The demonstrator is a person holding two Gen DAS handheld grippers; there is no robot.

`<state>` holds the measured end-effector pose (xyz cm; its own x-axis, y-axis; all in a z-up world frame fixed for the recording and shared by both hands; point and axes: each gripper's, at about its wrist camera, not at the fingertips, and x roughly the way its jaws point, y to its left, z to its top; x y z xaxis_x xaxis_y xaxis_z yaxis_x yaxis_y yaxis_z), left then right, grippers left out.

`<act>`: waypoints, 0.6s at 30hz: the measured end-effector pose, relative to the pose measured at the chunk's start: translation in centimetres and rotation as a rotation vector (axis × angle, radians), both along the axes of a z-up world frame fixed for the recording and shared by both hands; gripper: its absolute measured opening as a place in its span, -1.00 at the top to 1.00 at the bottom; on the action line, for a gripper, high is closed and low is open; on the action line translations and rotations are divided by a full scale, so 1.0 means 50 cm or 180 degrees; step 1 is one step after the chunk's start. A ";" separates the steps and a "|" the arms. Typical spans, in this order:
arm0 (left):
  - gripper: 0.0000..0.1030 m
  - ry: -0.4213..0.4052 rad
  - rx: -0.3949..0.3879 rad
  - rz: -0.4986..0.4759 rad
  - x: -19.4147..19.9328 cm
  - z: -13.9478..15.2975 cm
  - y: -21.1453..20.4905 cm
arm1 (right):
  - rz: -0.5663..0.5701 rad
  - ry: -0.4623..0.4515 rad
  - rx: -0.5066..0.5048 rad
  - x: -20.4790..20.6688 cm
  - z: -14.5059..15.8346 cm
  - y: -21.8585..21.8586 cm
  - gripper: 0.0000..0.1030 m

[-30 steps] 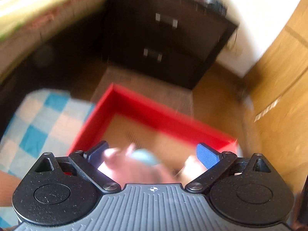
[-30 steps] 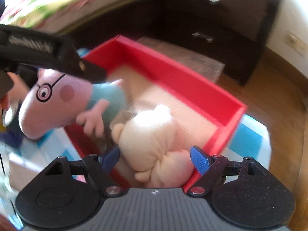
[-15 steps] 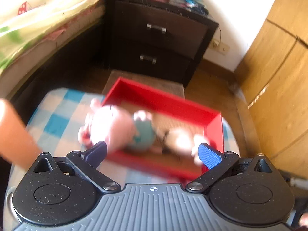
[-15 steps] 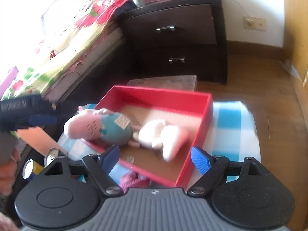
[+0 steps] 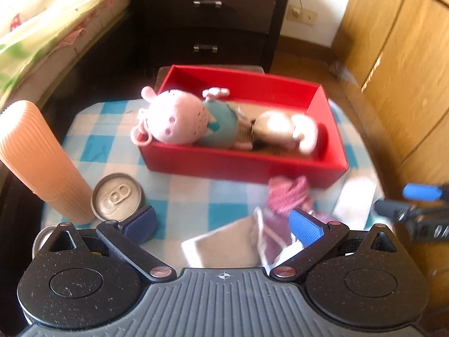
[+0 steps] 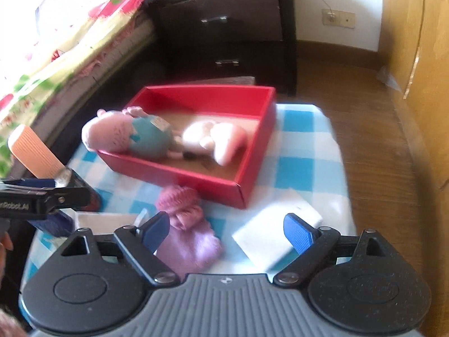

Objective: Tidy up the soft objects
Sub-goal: 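Move the left tool back over the table toward the white sponge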

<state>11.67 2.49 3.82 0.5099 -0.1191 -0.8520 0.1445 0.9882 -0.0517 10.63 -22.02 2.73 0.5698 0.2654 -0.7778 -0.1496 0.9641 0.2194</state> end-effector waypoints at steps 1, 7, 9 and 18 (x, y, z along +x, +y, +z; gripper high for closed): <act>-0.88 0.0022 0.0013 -0.0007 -0.001 -0.005 0.003 | -0.0011 0.0015 -0.0017 -0.003 -0.001 -0.002 -0.32; -0.88 0.0067 0.0163 -0.0221 -0.010 -0.024 -0.006 | -0.0001 0.0074 -0.0026 -0.010 -0.003 0.003 -0.32; -0.88 0.0072 0.0174 -0.0318 -0.013 -0.030 -0.013 | 0.0009 0.0086 -0.0033 -0.011 -0.003 0.007 -0.32; -0.88 0.0336 0.0161 -0.0419 0.014 -0.080 -0.028 | -0.0027 0.0180 0.0007 -0.005 -0.011 0.005 -0.33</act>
